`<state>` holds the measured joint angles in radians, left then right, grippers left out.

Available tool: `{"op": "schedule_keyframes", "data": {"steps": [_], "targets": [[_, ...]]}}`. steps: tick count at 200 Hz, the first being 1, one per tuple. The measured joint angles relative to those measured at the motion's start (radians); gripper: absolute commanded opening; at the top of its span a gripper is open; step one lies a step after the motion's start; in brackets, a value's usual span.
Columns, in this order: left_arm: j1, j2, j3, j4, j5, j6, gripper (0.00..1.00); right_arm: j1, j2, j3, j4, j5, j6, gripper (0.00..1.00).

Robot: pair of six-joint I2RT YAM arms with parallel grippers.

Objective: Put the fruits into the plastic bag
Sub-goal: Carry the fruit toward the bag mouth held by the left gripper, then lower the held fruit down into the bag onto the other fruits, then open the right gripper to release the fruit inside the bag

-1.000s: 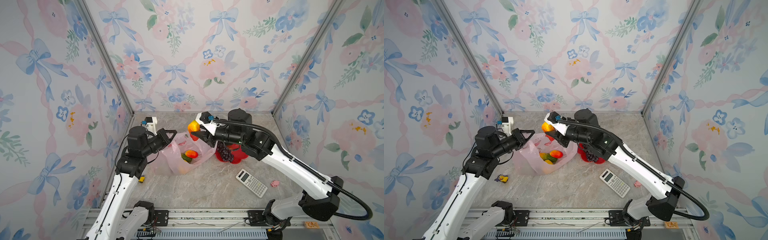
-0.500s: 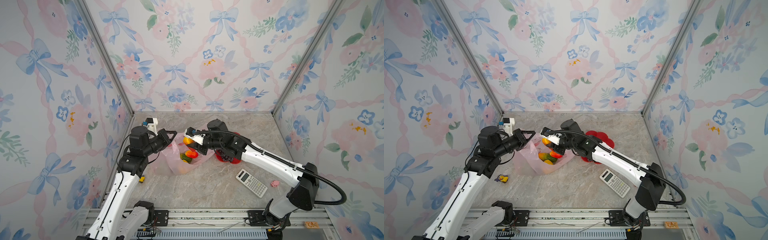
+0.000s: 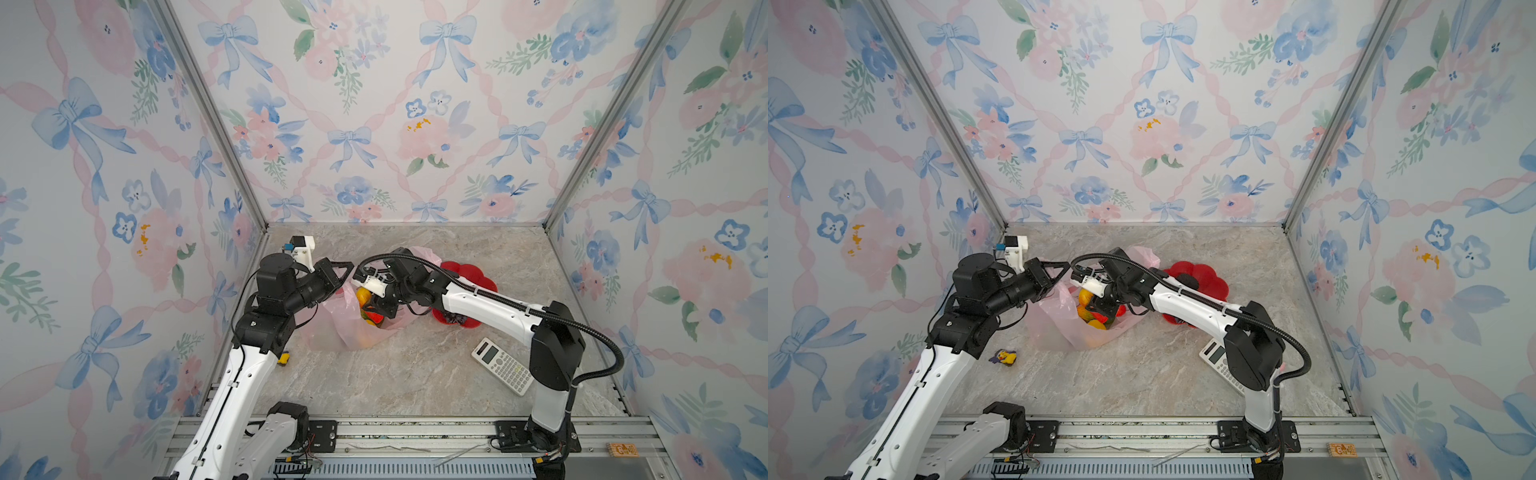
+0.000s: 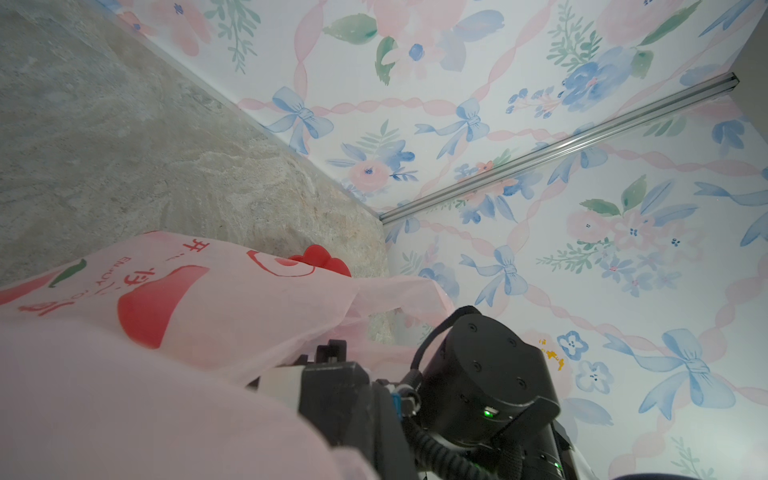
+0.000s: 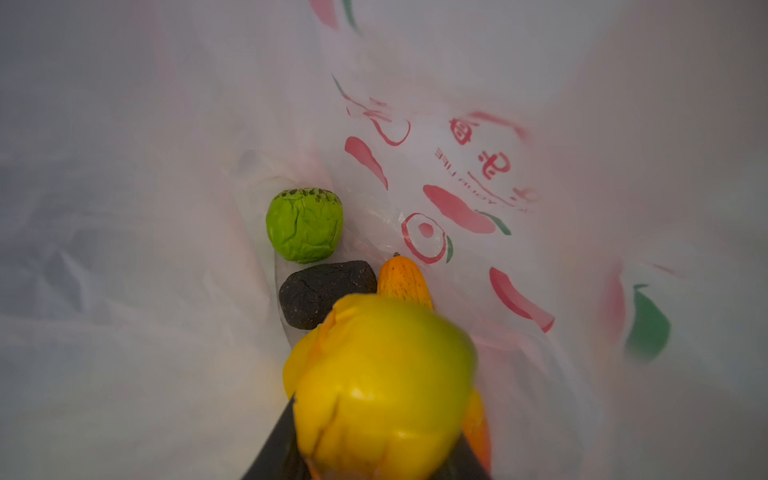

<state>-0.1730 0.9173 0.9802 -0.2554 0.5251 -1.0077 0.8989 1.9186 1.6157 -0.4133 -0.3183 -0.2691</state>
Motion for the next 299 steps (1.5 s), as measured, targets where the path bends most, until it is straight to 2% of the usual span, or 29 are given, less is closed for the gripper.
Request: {"op": "schedule_keyframes", "data": {"steps": [57,112,179,204,216,299], "targets": [[0.005,-0.019,-0.009,0.001,0.006,0.000,0.00,0.005,0.113,0.068,-0.056,0.002,0.121,0.13],[0.010,-0.029,-0.033,0.000,0.007,0.000,0.00,-0.013,0.150,0.091,-0.135,0.111,0.203,0.18],[0.011,-0.019,-0.034,0.000,0.008,0.000,0.00,-0.047,0.150,0.092,-0.194,0.128,0.258,0.38],[0.011,-0.014,-0.034,0.000,0.008,0.000,0.00,-0.047,0.150,0.092,-0.203,0.124,0.283,0.60],[0.011,-0.014,-0.034,0.000,0.008,0.000,0.00,-0.047,0.150,0.092,-0.204,0.124,0.287,0.66],[0.019,-0.014,-0.034,0.000,0.008,0.000,0.00,-0.047,0.148,0.108,-0.204,0.121,0.290,0.89]]}}
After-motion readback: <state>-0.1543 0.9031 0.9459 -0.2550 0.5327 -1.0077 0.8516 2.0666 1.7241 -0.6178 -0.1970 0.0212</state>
